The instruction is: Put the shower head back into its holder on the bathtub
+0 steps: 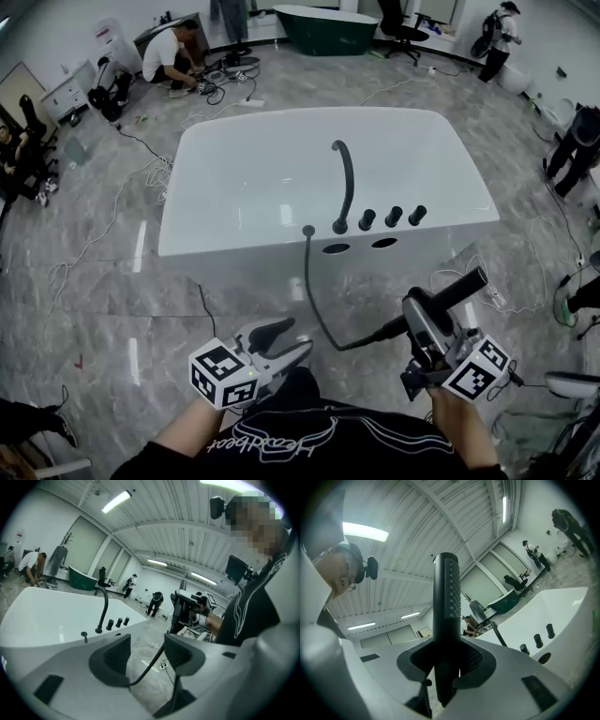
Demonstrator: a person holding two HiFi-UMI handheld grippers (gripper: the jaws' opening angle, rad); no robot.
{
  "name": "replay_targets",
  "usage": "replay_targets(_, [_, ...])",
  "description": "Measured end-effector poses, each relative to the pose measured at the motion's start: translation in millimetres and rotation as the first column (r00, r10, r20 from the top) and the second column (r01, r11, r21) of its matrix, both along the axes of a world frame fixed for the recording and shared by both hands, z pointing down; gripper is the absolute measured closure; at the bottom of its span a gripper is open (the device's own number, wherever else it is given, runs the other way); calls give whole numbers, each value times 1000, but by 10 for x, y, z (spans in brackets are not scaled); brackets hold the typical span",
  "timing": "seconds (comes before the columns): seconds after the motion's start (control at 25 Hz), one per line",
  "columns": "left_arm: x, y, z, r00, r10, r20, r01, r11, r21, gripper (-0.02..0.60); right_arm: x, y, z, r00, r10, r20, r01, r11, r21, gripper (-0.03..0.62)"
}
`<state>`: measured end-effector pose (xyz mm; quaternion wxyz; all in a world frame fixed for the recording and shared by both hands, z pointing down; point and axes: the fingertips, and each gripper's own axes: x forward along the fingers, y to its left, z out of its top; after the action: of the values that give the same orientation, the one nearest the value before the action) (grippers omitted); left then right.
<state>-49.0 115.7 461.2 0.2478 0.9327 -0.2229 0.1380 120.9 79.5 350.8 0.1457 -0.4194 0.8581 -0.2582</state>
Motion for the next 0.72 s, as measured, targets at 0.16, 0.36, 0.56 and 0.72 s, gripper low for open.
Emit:
replay_targets(0.16, [15,-359,192,994,106,19,-106,994,-17,357,-153,-525,-26,1000,7,23,-7,1000,-8,487])
replay_targets(0.36, [152,-703,424,969,240,51,-239,971,-27,356,-340,-1086,-129,998,7,65,-7,1000,-13,487])
replay_targets(0.56, [391,-822,709,913,403,56,-399,914,-77,357,-463,-1419,-345,997,12,70,-13,1000,20,487])
replay_targets(0.72, [490,-889,936,885,461,66,-455,886,-83,357,-568,-1598,-539,998,3,70,-7,998,61,487])
